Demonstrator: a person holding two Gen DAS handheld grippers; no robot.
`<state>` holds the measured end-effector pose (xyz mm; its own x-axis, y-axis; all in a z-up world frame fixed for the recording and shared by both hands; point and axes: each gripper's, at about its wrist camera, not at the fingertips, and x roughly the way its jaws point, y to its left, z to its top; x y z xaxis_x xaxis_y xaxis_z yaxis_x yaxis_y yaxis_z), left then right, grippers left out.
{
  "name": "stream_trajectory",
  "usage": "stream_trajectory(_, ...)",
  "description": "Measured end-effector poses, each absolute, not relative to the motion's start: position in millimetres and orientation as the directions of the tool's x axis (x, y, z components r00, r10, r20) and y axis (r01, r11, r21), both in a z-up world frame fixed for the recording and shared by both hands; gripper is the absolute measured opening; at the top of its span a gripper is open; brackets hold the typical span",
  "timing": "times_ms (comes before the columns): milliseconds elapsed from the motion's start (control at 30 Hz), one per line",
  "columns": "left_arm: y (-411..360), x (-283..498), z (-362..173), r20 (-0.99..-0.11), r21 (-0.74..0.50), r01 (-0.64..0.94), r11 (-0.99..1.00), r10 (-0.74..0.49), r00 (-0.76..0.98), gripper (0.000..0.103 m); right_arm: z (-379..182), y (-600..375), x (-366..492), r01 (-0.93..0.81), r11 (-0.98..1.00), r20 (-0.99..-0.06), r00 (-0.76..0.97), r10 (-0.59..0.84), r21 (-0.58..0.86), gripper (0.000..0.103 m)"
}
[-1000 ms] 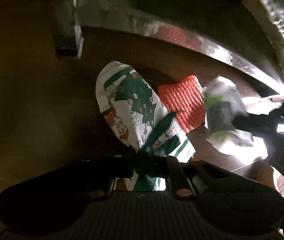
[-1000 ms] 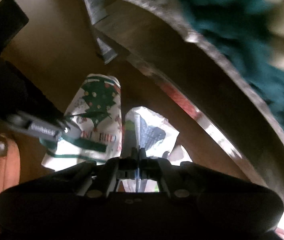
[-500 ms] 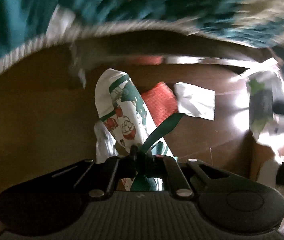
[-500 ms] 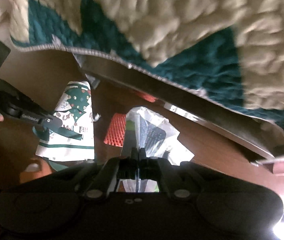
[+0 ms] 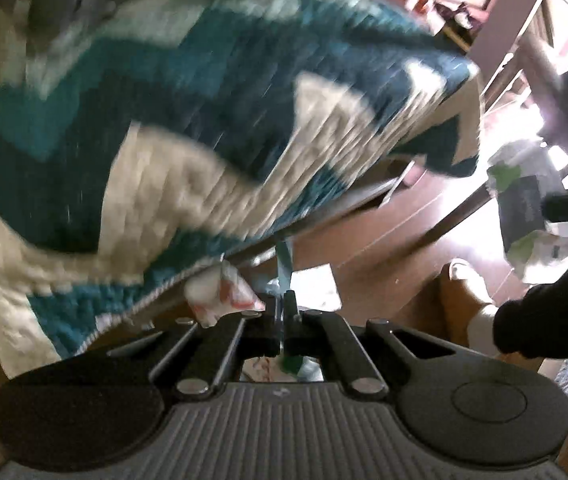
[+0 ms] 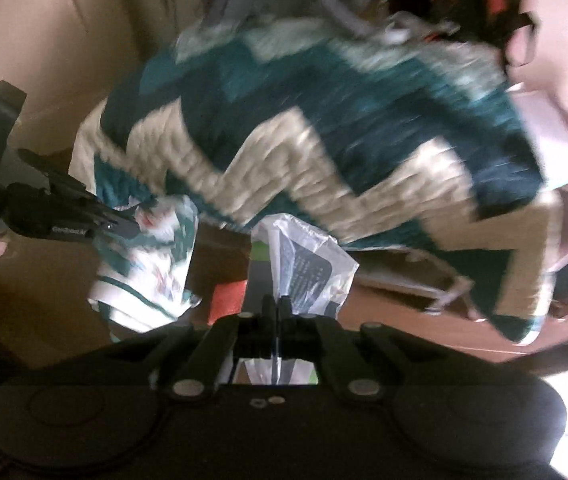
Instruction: Collect trash
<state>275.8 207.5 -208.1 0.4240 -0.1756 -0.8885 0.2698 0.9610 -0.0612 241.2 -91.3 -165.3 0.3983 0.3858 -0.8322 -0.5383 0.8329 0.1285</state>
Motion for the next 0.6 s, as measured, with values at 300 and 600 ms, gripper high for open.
stream_trajectory(300,175,279,-241,-0.944,-0.082,0.117,0.990,-0.114,0.309,0.001,-151,-147,226,-0.496,0.849,-0.792,0.437,0.425,0.182,0.000)
stream_trajectory(600,176,315,-355,-0.989,-0.118,-0.064,0.991,-0.111,0.103,0.005,-215,-130,267,-0.490,0.831,-0.796,0.376,0.474,0.263,0.000)
